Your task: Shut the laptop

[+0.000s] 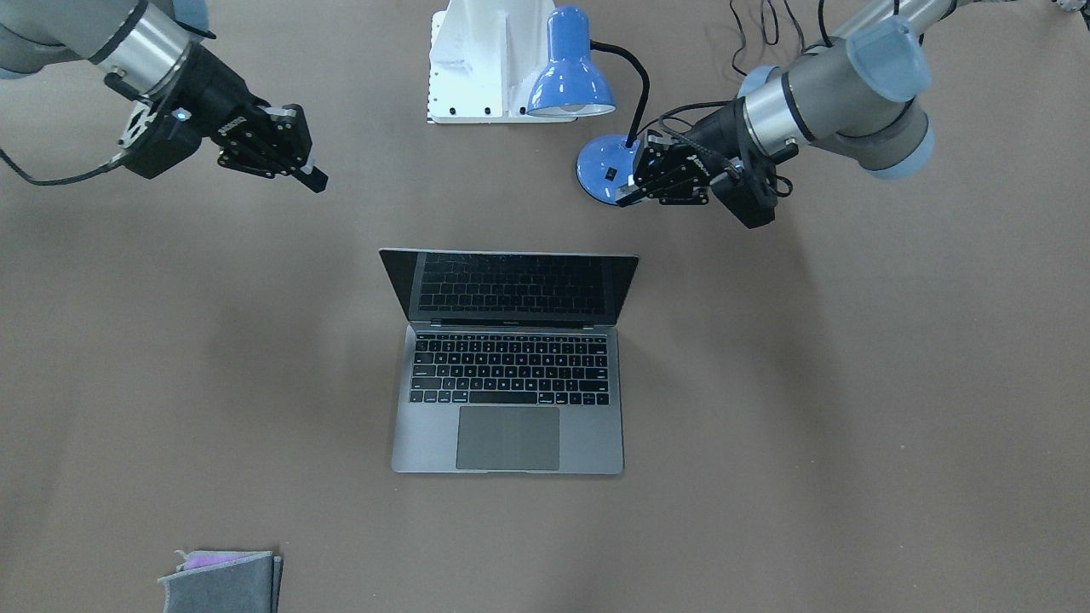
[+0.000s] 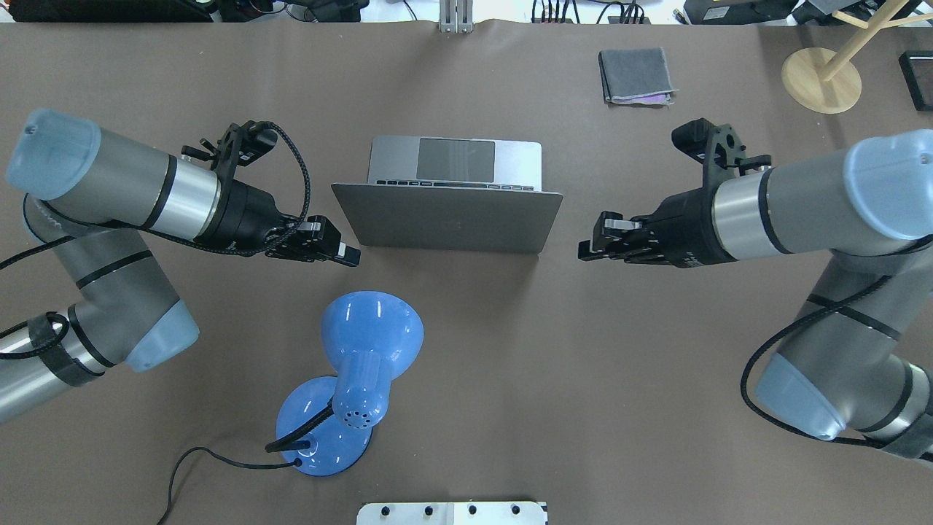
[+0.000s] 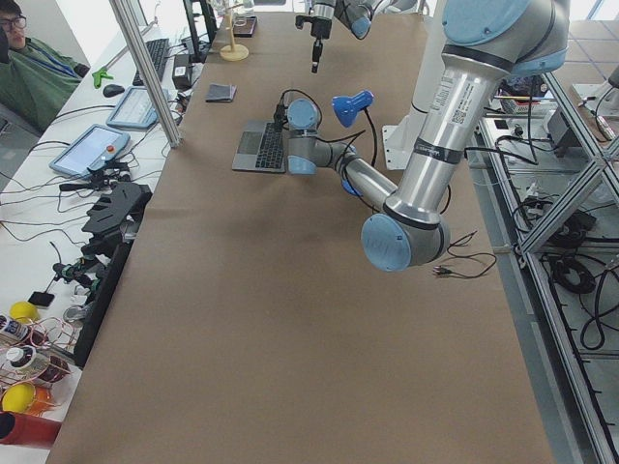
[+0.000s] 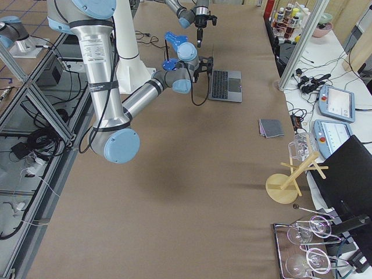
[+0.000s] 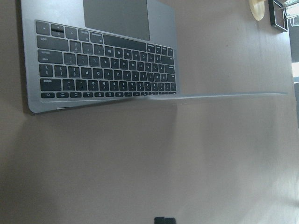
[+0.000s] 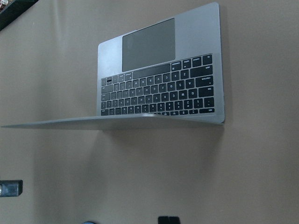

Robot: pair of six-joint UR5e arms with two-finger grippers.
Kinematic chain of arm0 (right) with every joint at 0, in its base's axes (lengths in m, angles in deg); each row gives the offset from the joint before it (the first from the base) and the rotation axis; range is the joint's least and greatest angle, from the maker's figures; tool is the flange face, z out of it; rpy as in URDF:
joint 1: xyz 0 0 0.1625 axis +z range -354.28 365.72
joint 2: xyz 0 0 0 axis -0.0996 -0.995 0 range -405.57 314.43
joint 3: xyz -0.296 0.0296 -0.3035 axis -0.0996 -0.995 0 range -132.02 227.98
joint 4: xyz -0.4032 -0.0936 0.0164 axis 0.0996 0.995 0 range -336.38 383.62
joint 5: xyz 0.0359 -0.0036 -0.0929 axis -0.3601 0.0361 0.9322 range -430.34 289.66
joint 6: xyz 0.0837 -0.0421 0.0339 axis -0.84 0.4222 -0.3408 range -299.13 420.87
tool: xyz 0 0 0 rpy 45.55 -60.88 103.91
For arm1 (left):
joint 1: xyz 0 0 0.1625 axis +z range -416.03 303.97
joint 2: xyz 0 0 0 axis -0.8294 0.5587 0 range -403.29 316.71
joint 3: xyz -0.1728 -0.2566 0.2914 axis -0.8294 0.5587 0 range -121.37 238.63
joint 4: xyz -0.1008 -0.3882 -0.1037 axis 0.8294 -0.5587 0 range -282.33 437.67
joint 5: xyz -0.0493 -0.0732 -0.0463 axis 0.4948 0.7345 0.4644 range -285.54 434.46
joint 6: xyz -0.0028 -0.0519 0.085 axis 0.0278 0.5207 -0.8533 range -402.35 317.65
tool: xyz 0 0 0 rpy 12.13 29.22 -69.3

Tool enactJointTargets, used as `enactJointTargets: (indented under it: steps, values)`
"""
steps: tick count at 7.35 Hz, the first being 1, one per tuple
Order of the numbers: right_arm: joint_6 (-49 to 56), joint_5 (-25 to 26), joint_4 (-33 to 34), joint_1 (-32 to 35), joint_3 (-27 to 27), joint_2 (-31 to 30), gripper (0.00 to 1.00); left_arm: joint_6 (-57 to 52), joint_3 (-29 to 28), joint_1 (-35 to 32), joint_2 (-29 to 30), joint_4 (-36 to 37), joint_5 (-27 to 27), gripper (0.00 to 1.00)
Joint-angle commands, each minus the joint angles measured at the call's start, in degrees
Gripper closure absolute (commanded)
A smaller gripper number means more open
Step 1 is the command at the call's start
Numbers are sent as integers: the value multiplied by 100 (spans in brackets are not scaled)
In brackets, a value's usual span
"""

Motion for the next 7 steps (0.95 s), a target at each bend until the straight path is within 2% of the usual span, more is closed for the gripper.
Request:
enactJointTargets:
  steps: [1,3,4,7]
  values:
    - [-160,335,434,-173,-329,698,100,0,-77,29,106,73,-19,100]
    - [-108,641,525,-164,-610,928,100,-44,-410,21,343,74,-97,100]
    - [-90,643,525,-86,-794,1043,100,-140,-490,21,396,74,-394,100]
    - [112,643,490,64,-1138,1105,100,-220,-823,-242,606,91,-449,100]
